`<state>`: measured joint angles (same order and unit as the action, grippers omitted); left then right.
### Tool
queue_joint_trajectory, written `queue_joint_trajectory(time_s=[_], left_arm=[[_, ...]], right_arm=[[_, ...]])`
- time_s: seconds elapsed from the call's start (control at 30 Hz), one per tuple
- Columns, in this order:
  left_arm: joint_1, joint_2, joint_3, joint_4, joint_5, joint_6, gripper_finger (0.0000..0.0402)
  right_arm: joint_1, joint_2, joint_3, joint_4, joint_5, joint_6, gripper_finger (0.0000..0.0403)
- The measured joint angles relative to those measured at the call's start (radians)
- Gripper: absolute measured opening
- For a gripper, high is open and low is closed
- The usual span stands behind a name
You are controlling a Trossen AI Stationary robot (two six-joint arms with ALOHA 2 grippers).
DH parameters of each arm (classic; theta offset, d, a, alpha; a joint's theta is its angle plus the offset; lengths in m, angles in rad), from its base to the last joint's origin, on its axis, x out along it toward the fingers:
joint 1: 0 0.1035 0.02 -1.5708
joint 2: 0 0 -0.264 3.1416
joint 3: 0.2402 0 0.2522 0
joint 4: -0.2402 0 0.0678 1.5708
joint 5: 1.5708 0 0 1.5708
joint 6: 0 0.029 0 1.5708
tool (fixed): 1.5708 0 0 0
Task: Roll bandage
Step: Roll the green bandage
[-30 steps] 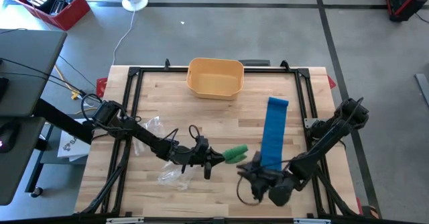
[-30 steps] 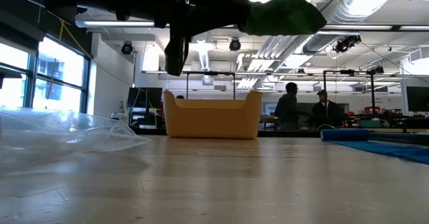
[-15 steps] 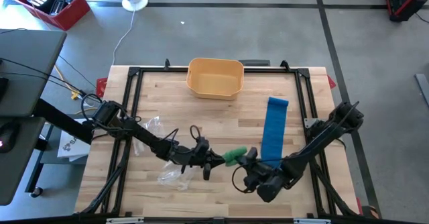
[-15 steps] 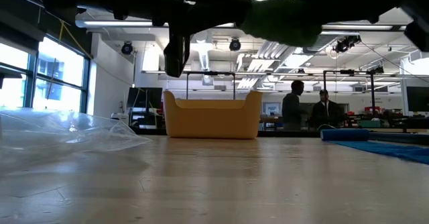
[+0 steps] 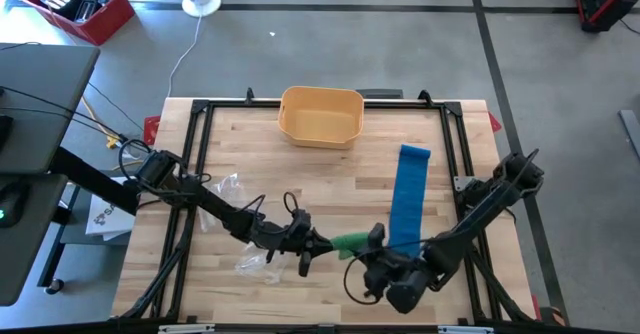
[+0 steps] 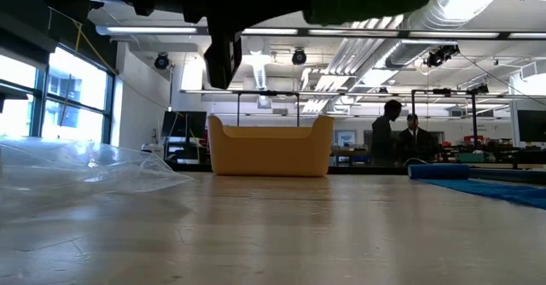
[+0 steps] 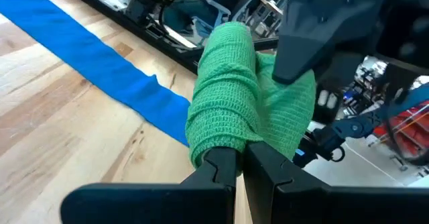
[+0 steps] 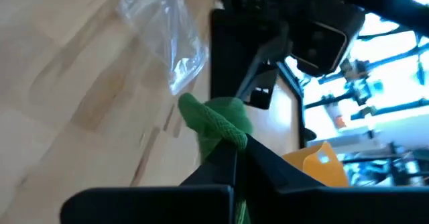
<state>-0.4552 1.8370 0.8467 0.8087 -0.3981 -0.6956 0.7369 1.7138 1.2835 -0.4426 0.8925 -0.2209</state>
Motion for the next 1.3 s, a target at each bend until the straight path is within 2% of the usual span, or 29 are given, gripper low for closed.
queue_joint_trajectory(time_s=[0.1, 0.2, 0.3, 0.37, 0.57, 0.73, 0.87, 0.97, 1.17, 1.3], left_arm=[[-0.007, 0.0, 0.0, -0.017, -0.012, 0.0, 0.0005], [-0.016, 0.0, -0.002, -0.068, -0.021, 0.0, 0.0005], [-0.017, 0.002, -0.002, -0.152, -0.019, -0.007, 0.0005], [-0.017, 0.005, -0.002, -0.219, -0.02, -0.007, 0.0005], [-0.009, 0.053, -0.002, -0.335, 0.004, -0.002, 0.0005], [-0.01, 0.111, -0.002, -0.332, 0.072, 0.001, 0.0005], [-0.01, 0.16, -0.002, -0.283, 0.071, 0.004, 0.0005], [-0.01, 0.164, -0.002, -0.268, 0.074, 0.007, 0.0005], [-0.02, 0.161, -0.003, -0.244, 0.074, 0.13, 0.0005], [-0.02, 0.161, -0.003, -0.247, 0.076, 0.166, 0.0005]], right_arm=[[-0.056, 0.0, 0.044, -0.078, -0.102, 0.104, 0.0002], [-0.123, -0.001, 0.048, -0.099, -0.266, 0.225, 0.0002], [-0.191, 0.004, 0.014, -0.073, -0.437, 0.331, 0.0002], [-0.222, 0.016, -0.032, -0.044, -0.483, 0.388, 0.0002], [-0.249, 0.046, -0.177, 0.122, -0.499, 0.495, 0.0023], [-0.26, 0.047, -0.276, 0.306, -0.518, 0.537, 0.0087], [-0.261, 0.047, -0.353, 0.452, -0.529, 0.535, 0.0138], [-0.25, 0.047, -0.375, 0.483, -0.554, 0.476, 0.0165], [-0.199, 0.046, -0.336, 0.475, -0.581, 0.395, 0.0175], [-0.172, 0.046, -0.328, 0.466, -0.531, 0.433, 0.0169]])
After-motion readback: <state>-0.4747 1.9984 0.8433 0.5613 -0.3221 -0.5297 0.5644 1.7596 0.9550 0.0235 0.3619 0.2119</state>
